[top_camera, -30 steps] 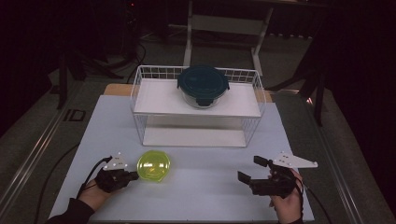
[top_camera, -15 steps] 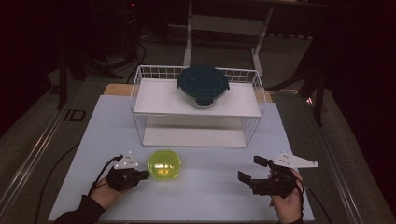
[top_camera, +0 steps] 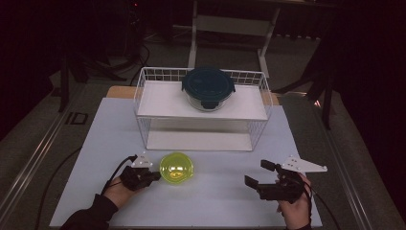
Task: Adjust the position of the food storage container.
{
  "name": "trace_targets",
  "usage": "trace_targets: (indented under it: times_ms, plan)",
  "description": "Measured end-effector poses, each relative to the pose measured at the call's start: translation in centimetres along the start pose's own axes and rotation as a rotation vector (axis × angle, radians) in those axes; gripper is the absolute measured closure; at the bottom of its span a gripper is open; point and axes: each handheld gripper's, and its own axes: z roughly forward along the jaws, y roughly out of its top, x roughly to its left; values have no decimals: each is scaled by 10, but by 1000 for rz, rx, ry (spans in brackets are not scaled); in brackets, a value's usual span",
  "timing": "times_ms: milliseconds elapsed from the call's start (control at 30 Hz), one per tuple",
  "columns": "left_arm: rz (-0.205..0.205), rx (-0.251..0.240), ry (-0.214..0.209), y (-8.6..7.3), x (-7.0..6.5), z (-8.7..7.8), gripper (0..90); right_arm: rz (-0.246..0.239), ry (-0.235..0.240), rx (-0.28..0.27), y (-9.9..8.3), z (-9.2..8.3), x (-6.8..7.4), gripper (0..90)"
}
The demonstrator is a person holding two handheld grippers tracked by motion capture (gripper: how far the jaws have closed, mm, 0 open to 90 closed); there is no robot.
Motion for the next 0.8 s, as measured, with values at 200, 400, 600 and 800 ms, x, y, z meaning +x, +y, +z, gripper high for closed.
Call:
trace_targets:
  times_ms: [200, 400, 600, 800]
  plan:
    - [2, -8, 6, 12, 15, 12, 889, -1, 3, 3, 0, 1, 0, 90]
    - [10, -6, -27, 17, 12, 19, 889, 5, 3, 1, -1, 0, -1, 90]
    - [29, -9, -68, 16, -4, 16, 889, 9, 4, -4, -1, -1, -3, 90]
    - [51, 3, -100, 17, -19, 20, 889, 9, 1, -5, -1, -2, -2, 90]
